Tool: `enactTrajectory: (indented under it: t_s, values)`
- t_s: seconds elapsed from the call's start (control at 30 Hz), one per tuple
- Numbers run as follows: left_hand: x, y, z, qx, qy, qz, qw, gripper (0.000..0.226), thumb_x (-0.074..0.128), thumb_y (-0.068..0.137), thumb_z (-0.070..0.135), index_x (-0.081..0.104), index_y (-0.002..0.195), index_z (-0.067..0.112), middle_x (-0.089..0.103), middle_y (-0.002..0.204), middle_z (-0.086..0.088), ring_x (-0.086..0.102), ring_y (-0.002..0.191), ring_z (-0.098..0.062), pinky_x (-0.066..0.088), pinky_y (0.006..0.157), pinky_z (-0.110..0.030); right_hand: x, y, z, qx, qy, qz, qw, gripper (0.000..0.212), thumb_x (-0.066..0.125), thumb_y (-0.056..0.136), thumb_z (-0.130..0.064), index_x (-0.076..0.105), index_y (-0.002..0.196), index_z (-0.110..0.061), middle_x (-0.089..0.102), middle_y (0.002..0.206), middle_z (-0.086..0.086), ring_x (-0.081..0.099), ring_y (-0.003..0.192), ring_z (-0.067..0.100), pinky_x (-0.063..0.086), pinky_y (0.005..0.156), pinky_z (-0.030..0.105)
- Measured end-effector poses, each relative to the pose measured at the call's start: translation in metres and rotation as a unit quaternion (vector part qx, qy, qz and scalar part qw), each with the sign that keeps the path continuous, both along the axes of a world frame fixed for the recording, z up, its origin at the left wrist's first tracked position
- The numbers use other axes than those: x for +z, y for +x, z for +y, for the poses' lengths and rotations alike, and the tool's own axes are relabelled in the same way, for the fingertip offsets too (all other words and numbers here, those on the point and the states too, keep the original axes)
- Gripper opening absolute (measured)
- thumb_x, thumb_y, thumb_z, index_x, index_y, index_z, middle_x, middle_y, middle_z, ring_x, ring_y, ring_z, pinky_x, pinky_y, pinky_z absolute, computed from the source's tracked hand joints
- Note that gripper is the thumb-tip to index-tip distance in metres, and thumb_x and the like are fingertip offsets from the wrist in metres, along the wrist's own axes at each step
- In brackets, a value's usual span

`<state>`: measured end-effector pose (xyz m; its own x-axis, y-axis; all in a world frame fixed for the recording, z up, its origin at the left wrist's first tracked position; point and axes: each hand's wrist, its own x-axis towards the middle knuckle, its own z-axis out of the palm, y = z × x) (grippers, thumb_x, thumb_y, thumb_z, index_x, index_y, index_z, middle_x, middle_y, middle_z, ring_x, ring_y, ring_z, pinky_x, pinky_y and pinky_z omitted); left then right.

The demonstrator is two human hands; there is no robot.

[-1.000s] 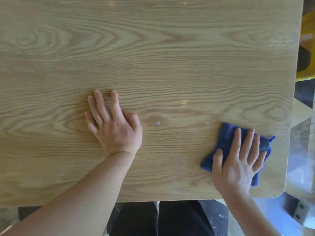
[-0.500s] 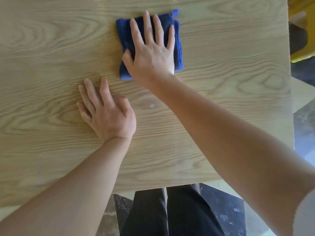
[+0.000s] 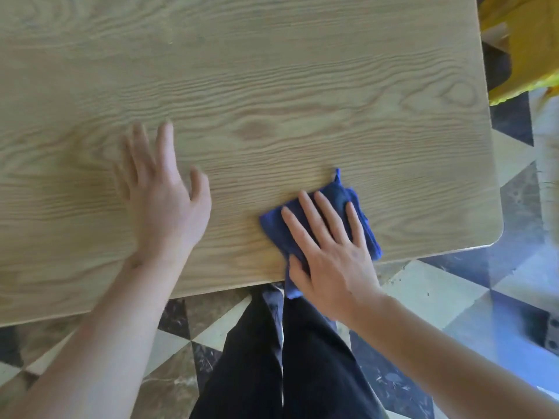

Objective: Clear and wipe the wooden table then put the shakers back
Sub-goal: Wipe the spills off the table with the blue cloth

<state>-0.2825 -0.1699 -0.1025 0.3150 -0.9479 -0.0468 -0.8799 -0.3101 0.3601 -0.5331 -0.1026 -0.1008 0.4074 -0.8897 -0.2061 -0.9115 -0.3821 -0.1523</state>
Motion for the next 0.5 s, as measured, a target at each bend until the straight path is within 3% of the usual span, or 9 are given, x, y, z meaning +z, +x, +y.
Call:
enactTrajectory:
  t_s: [0.13, 0.3, 0.4, 0.5]
  values:
    - [-0.001, 0.009, 0.080, -0.003, 0.072, -0.017, 0.997, 0.059, 0.042, 0.100, 0.038, 0.027, 0.156, 0.026, 0.010, 0.169, -0.012, 0.004, 0.156, -0.037, 0.008, 0.123, -0.061, 0.000, -0.044, 0.005, -0.017, 0.009, 0.025, 1.000, 0.073, 0.049, 0.087, -0.049, 0.030, 0.156, -0.033, 0.025, 0.165, -0.002, 0.022, 0.153, 0.022, 0.014, 0.124, 0.051]
    - [0.015, 0.027, 0.130, 0.024, 0.115, 0.000, 0.993, 0.066, 0.039, 0.095, 0.054, 0.026, 0.156, 0.031, 0.006, 0.169, -0.011, 0.000, 0.156, -0.035, 0.005, 0.122, -0.061, 0.007, -0.086, -0.051, -0.212, 0.016, 0.051, 0.976, 0.074, 0.037, 0.088, -0.054, 0.021, 0.158, -0.033, 0.015, 0.168, -0.001, 0.011, 0.154, 0.021, 0.009, 0.124, 0.052]
    - [0.020, 0.040, 0.139, 0.037, 0.165, -0.011, 0.985, 0.073, 0.033, 0.091, 0.067, 0.021, 0.157, 0.038, 0.003, 0.170, -0.007, 0.001, 0.156, -0.035, 0.008, 0.121, -0.062, 0.002, -0.056, -0.094, -0.306, 0.009, 0.023, 0.952, 0.074, 0.028, 0.092, -0.053, 0.014, 0.160, -0.028, 0.007, 0.169, 0.004, 0.004, 0.155, 0.025, 0.004, 0.123, 0.057]
    - [0.018, 0.045, 0.138, 0.027, 0.198, -0.021, 0.980, 0.076, 0.028, 0.092, 0.072, 0.013, 0.159, 0.041, -0.001, 0.170, -0.004, 0.000, 0.157, -0.034, 0.009, 0.122, -0.061, -0.004, 0.015, -0.121, -0.221, -0.005, -0.002, 0.975, 0.072, 0.031, 0.094, -0.052, 0.015, 0.160, -0.028, 0.009, 0.168, 0.008, 0.006, 0.154, 0.030, 0.001, 0.122, 0.060]
